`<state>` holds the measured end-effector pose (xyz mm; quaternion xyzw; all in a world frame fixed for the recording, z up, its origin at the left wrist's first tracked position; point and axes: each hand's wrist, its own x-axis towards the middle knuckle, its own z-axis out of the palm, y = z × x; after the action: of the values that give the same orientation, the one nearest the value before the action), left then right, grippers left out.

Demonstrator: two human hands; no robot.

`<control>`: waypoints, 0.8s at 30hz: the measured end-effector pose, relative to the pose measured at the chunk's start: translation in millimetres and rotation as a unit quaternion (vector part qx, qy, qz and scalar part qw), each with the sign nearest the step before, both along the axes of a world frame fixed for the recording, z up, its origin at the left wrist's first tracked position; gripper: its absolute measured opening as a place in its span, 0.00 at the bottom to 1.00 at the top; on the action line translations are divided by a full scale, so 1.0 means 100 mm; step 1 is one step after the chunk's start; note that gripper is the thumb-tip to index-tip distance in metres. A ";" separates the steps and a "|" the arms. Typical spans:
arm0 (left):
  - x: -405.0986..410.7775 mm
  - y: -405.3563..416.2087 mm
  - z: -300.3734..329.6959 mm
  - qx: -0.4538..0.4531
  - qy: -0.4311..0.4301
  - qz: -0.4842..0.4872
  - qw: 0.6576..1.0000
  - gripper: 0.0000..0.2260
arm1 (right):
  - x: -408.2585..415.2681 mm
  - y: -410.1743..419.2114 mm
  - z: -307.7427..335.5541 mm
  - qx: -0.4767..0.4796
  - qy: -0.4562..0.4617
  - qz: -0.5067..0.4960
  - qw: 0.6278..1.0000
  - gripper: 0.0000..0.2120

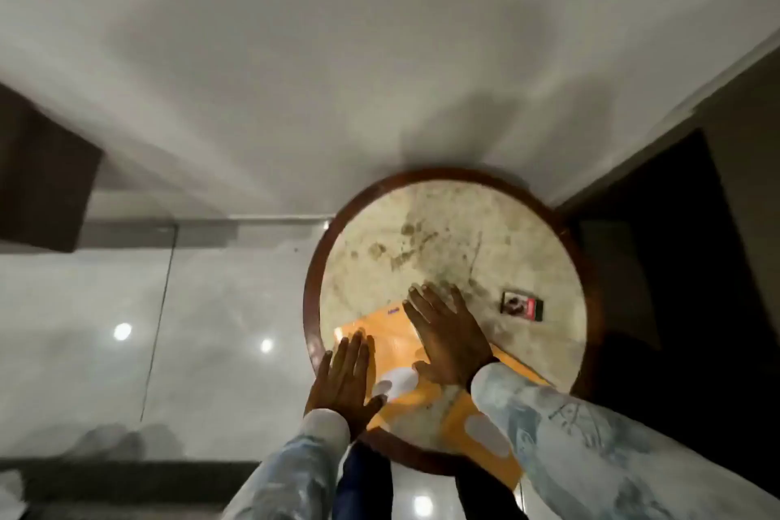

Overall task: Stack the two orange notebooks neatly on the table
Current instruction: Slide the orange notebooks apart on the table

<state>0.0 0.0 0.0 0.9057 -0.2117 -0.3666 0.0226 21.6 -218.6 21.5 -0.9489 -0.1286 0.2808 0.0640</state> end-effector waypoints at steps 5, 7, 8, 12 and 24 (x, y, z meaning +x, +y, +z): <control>-0.01 -0.02 -0.60 0.019 -0.009 -0.044 0.999 0.41 | -0.28 0.12 -0.68 -0.028 0.040 0.011 0.999 0.41; 0.19 -0.08 -0.73 -0.013 -0.044 -0.041 0.998 0.41 | -0.25 0.06 -0.85 0.003 0.006 -0.027 1.000 0.40; 0.35 -0.10 -0.78 -0.031 -0.067 -0.044 0.996 0.40 | -0.16 0.00 -0.90 0.019 -0.020 -0.048 0.998 0.41; 1.13 -0.25 -0.95 -0.047 -0.087 -0.110 0.989 0.42 | 0.40 -0.26 -1.03 -0.007 -0.014 -0.093 0.996 0.48; 1.88 -0.82 -0.79 -0.019 -0.105 -0.095 0.990 0.38 | 1.14 -0.51 -0.95 -0.010 -0.057 -0.183 0.981 0.45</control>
<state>188.0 -81.8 -79.0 0.9143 -0.3050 -0.2658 -0.0179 135.8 -269.5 -73.9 -0.9714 0.0469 0.2115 0.0971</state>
